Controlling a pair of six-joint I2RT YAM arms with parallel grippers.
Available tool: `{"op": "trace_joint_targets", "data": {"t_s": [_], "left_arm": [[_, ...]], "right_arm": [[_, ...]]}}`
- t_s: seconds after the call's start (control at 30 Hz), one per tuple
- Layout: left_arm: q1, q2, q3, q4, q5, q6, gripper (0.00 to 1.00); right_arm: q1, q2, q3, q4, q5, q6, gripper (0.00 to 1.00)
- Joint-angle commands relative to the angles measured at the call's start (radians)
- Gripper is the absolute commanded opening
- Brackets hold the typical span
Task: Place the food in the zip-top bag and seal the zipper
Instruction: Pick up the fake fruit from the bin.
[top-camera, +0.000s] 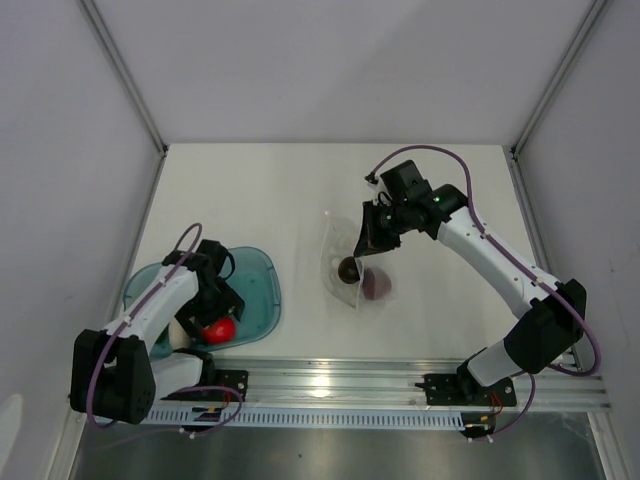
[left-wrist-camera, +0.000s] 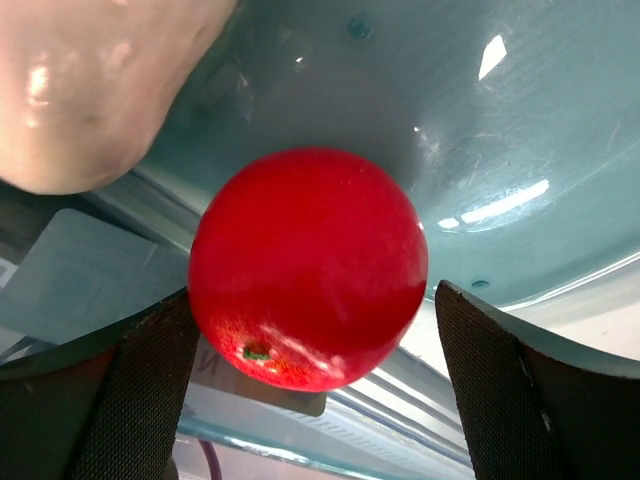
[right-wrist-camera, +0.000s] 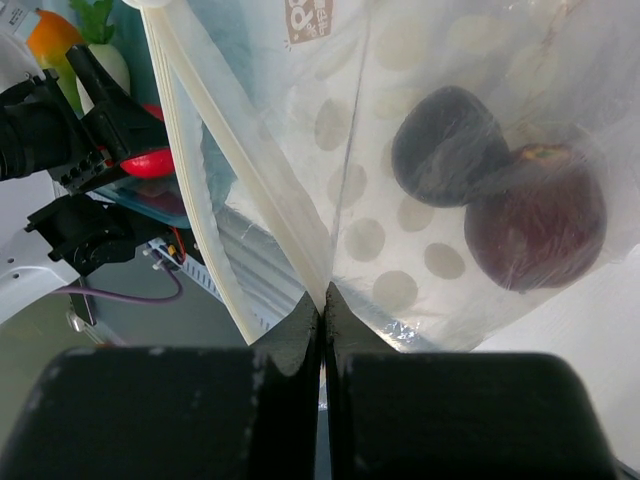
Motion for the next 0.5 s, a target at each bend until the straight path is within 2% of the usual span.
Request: {"op": "trace_joint_targets", "data": {"t_s": [0.0,0.17,0.33,0.47], "left_arm": [[0.01,0.009,-0.013,0.038,0.02,-0.01,0.96],[0.01,0.008,-0.044,0.081,0.061,0.007,0.85],[0.01,-0.015,-0.054,0.084,0.07,0.002,0.81],[0.01,-0.079,-0.077,0.109,0.101,0.007,0.65]], "right_arm": [[-0.01,-0.003,0.012,0.014,-0.009,-0.017,0.0],[-0.014,-0.001,0.015,0.009,-0.012,-0.023,0.0],[-0.016,0.023,0.041,-0.027,-0.015,-0.038,0.0],[-0.017,0.045,0.088,-0.07,0.003,-0.058,0.0]]}}
